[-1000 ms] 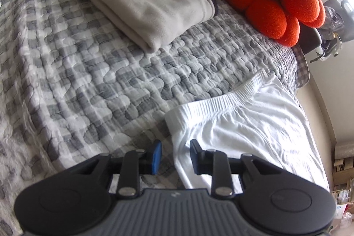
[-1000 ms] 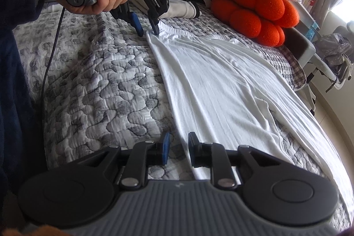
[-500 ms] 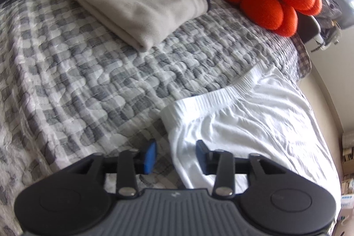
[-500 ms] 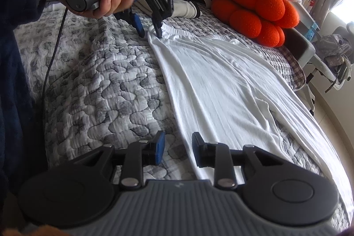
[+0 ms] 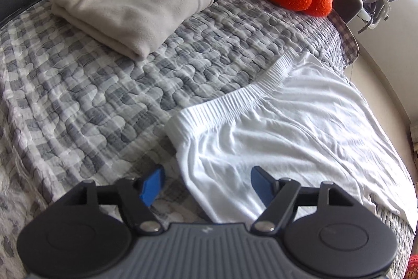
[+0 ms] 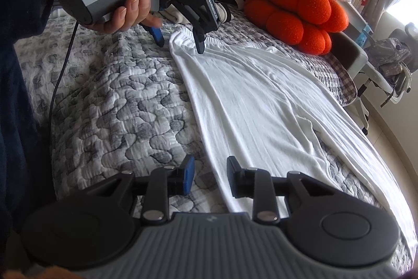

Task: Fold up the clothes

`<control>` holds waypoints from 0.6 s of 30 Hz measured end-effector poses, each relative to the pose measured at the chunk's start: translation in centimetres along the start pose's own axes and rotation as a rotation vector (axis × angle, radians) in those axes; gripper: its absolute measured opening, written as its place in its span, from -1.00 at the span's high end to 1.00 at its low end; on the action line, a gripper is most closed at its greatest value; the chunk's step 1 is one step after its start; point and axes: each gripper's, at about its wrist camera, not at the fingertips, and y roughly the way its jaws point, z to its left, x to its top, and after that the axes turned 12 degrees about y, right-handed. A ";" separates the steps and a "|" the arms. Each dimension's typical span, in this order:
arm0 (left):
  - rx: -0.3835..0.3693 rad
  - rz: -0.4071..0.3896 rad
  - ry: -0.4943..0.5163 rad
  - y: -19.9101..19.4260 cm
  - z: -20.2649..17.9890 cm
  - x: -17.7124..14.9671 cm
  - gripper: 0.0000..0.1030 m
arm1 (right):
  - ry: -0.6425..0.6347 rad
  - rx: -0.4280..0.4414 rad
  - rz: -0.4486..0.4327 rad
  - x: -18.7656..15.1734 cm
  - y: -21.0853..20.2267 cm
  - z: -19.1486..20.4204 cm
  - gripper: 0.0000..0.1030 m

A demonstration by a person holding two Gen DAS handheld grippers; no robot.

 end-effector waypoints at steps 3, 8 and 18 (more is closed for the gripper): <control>0.016 -0.008 -0.028 -0.2 0.1 -0.1 -0.40 | -0.001 -0.004 0.002 -0.1 -0.2 0.0 0.43; 0.056 -0.013 -0.052 -0.5 0.3 -0.2 -0.05 | -0.003 -0.021 0.007 -0.7 -0.7 0.0 0.43; 0.128 -0.028 -0.033 -0.3 -0.8 -0.4 0.01 | 0.058 -0.106 0.005 -2.6 -2.4 -1.0 0.42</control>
